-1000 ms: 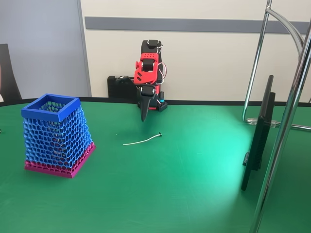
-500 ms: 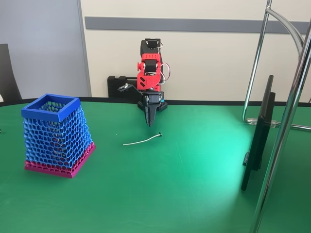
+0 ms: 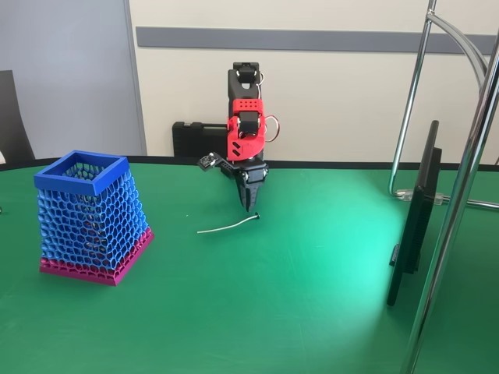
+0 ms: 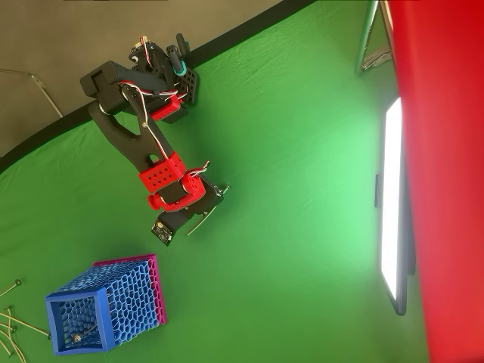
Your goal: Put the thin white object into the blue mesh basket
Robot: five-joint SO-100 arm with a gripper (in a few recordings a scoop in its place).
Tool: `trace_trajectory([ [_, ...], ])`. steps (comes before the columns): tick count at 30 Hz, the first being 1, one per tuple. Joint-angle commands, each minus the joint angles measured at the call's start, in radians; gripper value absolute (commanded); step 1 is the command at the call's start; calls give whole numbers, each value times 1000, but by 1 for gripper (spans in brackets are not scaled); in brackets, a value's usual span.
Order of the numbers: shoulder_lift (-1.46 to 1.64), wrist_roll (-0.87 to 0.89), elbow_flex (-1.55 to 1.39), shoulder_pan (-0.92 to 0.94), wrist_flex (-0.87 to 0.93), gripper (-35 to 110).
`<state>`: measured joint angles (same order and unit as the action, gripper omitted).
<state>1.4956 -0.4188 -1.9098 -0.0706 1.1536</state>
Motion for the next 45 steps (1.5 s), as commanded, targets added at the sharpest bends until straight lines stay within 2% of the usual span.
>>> trace_trajectory([
  [1,-15,-5,37,-3,6,15],
  [29,-163,26,126,-61,6,15],
  [45,-192,35,230,-34,21,1],
])
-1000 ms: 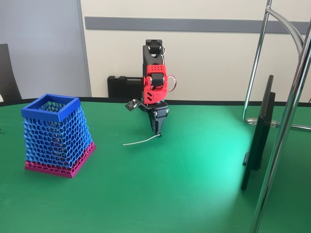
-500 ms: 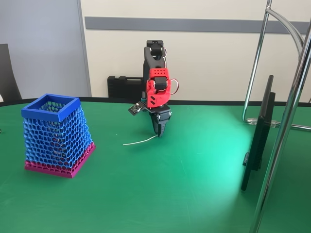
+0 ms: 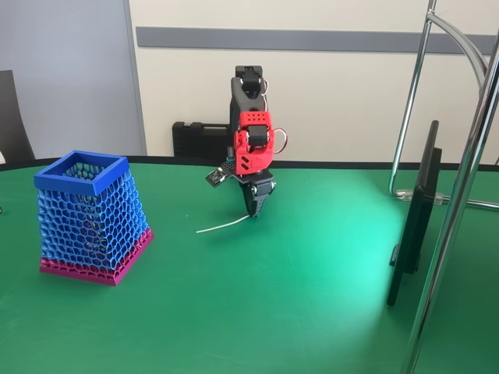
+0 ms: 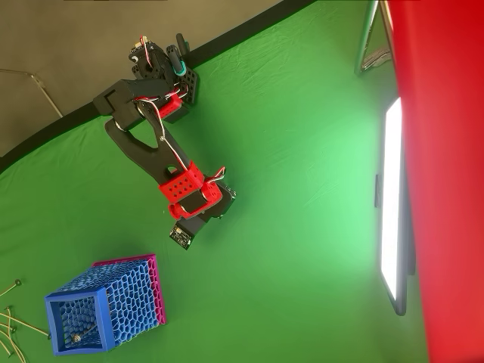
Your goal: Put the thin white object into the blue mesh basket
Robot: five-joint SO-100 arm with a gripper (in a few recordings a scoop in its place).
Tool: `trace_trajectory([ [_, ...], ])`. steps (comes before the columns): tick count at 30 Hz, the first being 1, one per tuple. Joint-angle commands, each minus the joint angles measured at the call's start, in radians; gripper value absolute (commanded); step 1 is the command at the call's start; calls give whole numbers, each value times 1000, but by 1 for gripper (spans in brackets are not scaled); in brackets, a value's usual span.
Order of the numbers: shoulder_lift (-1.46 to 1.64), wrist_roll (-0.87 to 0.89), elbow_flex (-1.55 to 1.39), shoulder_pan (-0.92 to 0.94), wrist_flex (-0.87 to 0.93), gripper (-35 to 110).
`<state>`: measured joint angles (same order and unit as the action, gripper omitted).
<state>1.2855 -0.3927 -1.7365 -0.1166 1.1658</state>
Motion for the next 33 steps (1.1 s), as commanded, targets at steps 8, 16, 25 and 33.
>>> trace_trajectory([
  [8,107,21,287,49,9,1],
  [16,230,52,431,81,-164,1],
  [25,290,253,472,233,-437,1],
  [33,227,500,541,360,-572,0],
])
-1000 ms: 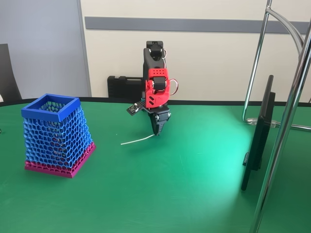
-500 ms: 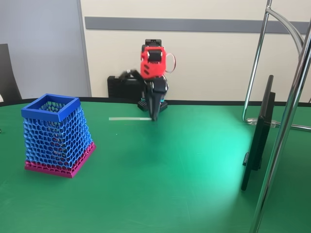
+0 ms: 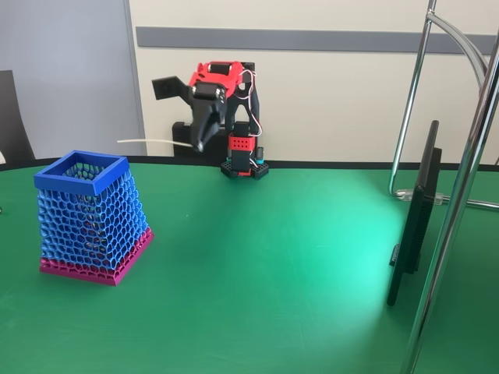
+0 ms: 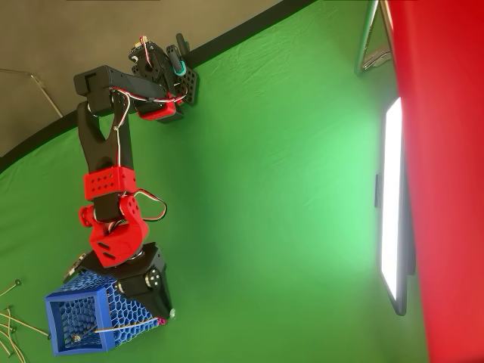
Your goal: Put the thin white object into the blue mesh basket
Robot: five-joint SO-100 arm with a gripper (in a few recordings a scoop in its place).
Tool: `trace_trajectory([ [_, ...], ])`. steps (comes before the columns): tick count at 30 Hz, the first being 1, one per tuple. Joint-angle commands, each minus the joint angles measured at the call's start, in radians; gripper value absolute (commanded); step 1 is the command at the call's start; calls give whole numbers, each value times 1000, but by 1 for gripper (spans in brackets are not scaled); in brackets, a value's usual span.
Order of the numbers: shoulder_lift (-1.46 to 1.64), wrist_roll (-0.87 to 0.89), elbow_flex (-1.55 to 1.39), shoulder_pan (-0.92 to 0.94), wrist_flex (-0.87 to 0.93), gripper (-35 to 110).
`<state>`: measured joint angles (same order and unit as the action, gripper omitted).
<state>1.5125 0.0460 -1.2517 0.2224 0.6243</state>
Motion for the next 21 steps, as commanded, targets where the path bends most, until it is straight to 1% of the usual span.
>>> trace_trajectory([
  [1,-9,94,74,35,-34,0],
  [8,-87,314,140,135,-48,0],
  [18,-170,537,147,258,-83,0],
  [21,-173,632,137,307,-83,5],
])
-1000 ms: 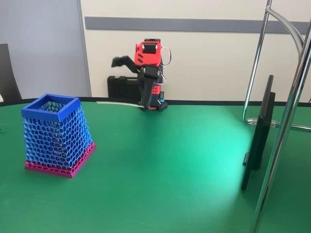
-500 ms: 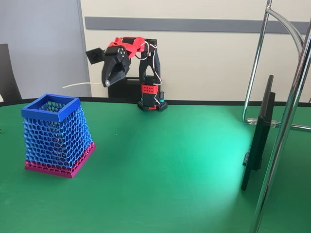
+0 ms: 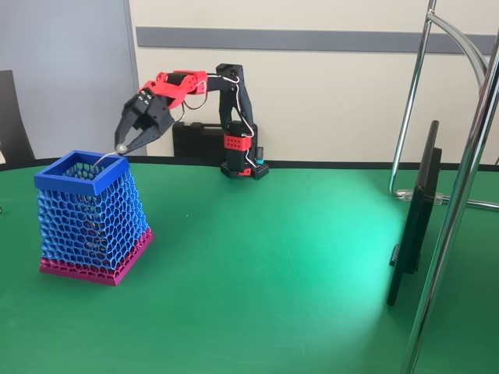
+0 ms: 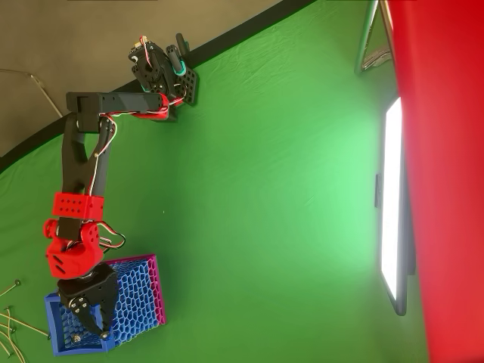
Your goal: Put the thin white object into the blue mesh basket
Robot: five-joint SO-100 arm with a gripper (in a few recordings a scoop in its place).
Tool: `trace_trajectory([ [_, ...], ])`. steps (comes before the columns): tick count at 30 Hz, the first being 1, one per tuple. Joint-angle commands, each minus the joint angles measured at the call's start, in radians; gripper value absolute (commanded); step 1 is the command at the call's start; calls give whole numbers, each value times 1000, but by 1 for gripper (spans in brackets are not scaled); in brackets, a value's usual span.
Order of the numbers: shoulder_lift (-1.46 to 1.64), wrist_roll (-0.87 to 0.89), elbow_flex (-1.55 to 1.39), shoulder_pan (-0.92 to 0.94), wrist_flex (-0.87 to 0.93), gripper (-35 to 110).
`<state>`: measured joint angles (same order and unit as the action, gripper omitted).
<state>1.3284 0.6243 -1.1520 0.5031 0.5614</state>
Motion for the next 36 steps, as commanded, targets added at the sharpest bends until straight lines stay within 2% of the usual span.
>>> trace_trajectory([
  [1,11,80,32,41,-25,6],
  [8,43,227,-31,172,-109,18],
  [17,144,235,-143,245,-178,22],
  [21,239,169,-219,232,-181,21],
  [23,301,114,-275,216,-173,16],
  [29,486,-126,-483,135,-167,10],
  [36,675,-334,-753,41,-192,9],
])
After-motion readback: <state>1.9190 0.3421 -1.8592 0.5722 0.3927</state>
